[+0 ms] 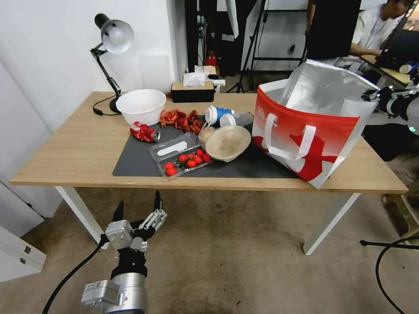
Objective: Pick up the food delivery bag from the floor and place it on the table.
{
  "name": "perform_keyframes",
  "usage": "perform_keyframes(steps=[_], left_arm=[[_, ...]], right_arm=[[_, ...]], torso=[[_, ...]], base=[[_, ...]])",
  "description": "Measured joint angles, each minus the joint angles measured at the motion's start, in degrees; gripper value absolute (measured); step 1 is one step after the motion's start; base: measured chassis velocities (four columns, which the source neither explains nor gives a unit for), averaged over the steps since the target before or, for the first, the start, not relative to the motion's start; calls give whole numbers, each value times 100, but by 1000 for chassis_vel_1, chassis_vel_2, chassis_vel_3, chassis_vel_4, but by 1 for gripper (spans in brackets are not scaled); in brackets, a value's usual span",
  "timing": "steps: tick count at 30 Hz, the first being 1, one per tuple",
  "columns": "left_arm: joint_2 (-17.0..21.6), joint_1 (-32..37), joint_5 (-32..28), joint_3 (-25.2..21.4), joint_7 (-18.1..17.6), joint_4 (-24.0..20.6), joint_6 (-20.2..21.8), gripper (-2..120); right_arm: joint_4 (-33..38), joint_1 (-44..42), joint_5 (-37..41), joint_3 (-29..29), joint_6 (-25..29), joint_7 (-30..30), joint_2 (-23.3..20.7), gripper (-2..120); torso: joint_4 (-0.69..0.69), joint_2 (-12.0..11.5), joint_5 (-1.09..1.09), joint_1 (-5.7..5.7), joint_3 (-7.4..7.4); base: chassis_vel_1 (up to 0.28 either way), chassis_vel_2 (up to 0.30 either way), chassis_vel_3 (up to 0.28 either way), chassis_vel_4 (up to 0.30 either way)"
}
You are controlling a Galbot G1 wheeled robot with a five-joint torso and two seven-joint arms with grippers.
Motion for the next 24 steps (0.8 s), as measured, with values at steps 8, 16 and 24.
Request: perform_keyframes(steps=[8, 16, 24], left_arm=[[5, 18, 3, -2, -1, -4, -5, 100], [0, 42, 13, -1, -4, -6, -36, 100], [-1, 58, 17, -1, -9, -13, -57, 100]], right_arm=[[-119, 37, -133, -61, 25, -152, 76, 0], [-197, 115, -207, -163, 74, -291, 125, 0], [-259, 151, -534, -289, 120, -644, 196, 2]], torso=[[0, 0, 0, 0, 0], [0, 0, 0, 0, 0], [0, 0, 1, 0, 0]], base=[[0, 0, 0, 0], [0, 0, 0, 0], [0, 0, 0, 0]])
